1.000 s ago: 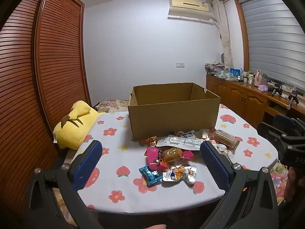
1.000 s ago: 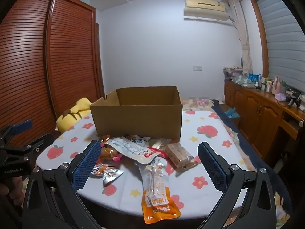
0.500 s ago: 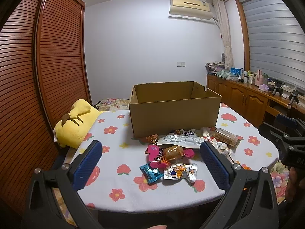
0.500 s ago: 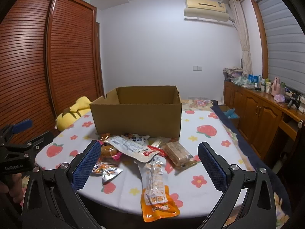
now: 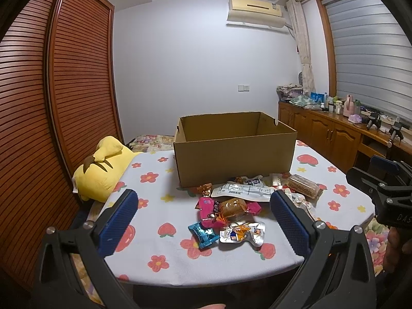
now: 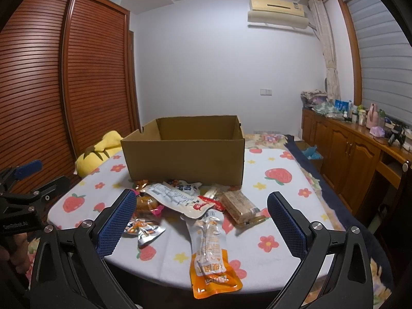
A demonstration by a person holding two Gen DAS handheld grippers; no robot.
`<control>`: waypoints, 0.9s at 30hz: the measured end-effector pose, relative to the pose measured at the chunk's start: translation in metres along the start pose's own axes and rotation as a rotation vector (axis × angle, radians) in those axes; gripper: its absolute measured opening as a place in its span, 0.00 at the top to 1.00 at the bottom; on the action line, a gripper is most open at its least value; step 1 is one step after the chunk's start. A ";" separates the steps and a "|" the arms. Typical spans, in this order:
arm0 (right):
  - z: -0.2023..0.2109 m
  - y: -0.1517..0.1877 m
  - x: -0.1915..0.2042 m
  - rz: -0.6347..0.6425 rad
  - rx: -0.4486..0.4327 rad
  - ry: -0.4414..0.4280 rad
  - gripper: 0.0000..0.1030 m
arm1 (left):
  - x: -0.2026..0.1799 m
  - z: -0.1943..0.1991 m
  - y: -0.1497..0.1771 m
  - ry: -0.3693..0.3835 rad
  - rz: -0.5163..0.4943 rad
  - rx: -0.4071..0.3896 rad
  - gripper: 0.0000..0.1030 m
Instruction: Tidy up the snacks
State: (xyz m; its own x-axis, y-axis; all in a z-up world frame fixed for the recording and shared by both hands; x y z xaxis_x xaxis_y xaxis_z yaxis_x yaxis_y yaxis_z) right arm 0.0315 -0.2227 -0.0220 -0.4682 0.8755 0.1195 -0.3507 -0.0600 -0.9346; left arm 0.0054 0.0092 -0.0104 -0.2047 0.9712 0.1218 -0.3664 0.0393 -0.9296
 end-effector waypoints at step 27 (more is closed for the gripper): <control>0.001 -0.001 0.001 0.000 -0.002 0.001 0.00 | 0.000 0.005 -0.004 -0.001 -0.002 -0.010 0.00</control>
Point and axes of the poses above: each gripper's, at about its wrist camera, not at the fingertips, and z roughly against the way its jaws point, x to its left, y to its underside, the point moved 1 cm from there along -z, roughly the way its jaws point, and after that the axes turned 13 degrees about -y, right-handed, at the moved point
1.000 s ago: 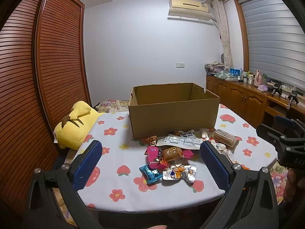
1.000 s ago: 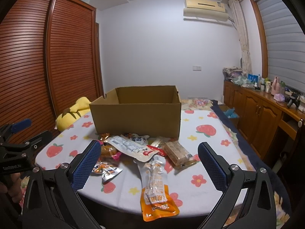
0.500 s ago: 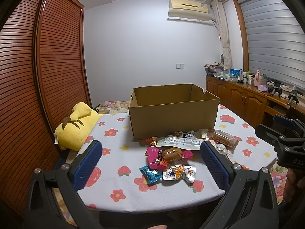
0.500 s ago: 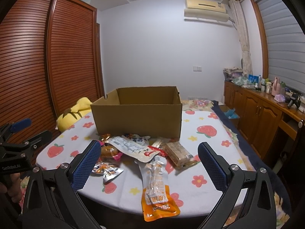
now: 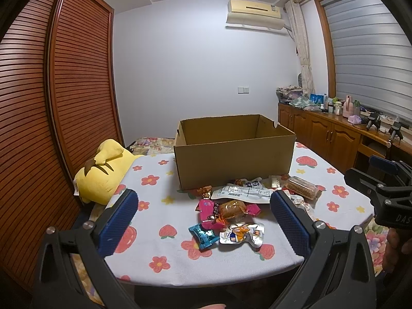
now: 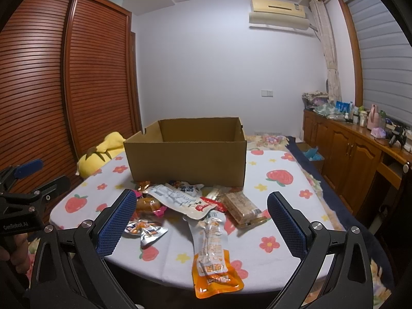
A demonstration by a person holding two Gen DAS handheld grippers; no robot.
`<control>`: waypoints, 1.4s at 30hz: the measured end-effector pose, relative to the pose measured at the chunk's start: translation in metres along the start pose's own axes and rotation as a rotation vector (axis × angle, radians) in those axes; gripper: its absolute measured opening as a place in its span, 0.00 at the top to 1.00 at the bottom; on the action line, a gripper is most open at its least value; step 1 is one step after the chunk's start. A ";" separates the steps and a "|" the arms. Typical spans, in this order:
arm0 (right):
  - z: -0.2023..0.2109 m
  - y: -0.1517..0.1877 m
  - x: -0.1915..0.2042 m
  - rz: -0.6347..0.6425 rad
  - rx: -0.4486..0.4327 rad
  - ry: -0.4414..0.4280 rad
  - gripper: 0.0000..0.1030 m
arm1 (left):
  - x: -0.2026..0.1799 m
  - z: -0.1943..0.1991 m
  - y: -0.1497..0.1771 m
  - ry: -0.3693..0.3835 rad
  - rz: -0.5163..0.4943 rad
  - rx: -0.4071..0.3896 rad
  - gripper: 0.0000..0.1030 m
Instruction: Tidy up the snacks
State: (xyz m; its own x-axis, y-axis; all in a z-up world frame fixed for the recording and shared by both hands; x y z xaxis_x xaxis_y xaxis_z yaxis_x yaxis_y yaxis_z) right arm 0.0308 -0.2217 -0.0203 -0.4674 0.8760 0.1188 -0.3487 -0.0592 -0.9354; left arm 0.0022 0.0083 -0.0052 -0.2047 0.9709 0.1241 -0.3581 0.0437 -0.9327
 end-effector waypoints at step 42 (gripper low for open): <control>-0.064 0.041 -0.029 -0.005 0.239 -0.040 0.02 | -0.016 -0.091 0.052 0.102 -0.043 0.256 0.01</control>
Point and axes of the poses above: each gripper's, at about its wrist camera, not at the fingertips, and z roughly against the way its jaws point, x to its left, y to its underside, the point moved 1 cm from there along -z, roughly the way its jaws point, and after that the axes turned 13 degrees about -y, right-handed, at the moved point
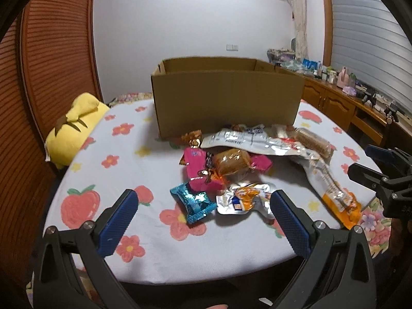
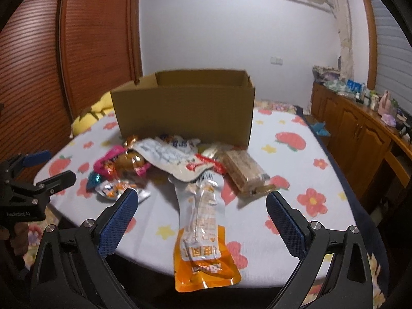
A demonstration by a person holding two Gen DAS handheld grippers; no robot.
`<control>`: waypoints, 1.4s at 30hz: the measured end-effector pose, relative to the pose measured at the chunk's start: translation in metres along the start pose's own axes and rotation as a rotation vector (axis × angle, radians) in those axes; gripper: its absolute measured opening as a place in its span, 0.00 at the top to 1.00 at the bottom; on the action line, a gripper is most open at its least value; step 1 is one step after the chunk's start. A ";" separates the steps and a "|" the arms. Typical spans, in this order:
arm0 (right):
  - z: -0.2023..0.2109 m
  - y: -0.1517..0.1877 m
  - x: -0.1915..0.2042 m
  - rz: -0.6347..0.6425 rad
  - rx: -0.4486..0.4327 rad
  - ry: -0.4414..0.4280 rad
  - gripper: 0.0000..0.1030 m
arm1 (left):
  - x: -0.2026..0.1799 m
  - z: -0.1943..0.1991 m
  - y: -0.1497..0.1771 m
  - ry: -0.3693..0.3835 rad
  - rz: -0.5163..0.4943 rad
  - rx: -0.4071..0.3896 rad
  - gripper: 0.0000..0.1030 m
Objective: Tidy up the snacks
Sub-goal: 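Grasp the blue candy wrapper with left gripper while right gripper grasps orange-white pouch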
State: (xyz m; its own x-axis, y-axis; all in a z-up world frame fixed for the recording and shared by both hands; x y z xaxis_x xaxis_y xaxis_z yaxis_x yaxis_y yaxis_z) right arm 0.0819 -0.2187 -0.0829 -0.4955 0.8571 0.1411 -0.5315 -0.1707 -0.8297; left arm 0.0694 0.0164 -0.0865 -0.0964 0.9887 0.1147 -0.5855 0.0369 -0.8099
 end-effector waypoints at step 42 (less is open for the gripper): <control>-0.066 0.016 -0.021 -0.004 0.230 -0.046 0.04 | 0.020 -0.072 0.007 0.044 0.010 0.217 0.72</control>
Point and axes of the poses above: each gripper's, at about its wrist camera, not at the fingertips, and z roughly against the way its jaws point, x to its left, y to its underside, the point moved 1 cm from there along -z, roughly the way its jaws point, and after that the axes turned 13 degrees about -y, right-handed, at the moved point
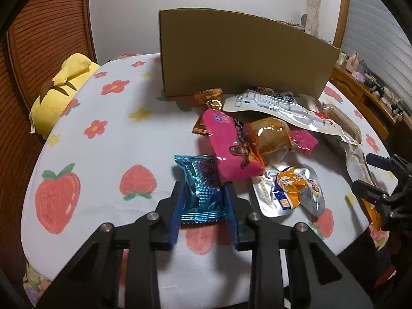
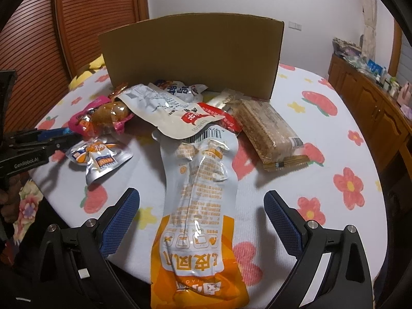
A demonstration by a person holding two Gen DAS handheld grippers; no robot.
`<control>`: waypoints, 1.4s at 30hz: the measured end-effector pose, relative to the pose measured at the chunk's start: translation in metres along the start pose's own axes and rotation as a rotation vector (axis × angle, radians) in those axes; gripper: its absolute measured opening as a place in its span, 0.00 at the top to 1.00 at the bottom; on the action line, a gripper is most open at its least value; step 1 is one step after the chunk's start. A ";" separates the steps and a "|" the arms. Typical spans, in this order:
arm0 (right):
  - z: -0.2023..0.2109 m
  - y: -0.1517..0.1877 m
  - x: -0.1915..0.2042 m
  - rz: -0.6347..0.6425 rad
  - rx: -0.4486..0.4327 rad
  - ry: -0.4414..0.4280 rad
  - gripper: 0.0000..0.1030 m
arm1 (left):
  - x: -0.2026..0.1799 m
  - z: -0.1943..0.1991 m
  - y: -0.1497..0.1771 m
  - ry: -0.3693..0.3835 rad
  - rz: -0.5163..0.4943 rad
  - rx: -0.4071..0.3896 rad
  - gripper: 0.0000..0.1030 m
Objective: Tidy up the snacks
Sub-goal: 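Grasp the blue candy wrapper with left gripper while right gripper grasps orange-white pouch, then lift both snacks over the box and open both grippers to drop them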
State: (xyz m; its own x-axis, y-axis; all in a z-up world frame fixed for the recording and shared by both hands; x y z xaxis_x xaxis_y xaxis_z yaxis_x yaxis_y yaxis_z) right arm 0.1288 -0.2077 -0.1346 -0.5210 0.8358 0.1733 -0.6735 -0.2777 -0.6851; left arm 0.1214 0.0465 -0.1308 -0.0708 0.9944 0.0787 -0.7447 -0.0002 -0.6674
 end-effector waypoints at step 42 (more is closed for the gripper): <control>0.008 -0.021 -0.024 0.045 0.027 -0.015 0.52 | 0.009 0.037 -0.002 0.005 0.035 -0.090 0.72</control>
State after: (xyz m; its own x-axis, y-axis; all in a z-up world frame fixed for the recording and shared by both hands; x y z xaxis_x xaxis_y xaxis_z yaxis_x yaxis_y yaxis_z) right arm 0.1512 -0.2260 -0.1190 -0.5586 0.8151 0.1534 -0.6632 -0.3279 -0.6728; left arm 0.0979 0.0513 -0.1015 -0.0927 0.9944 0.0506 -0.6793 -0.0260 -0.7334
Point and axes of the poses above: each gripper's, at about its wrist camera, not at the fingertips, and z roughly against the way its jaws point, x to its left, y to its underside, the point moved 1 cm from there along -z, roughly the way its jaws point, and after that the axes turned 13 degrees about -y, right-handed, at the moved point
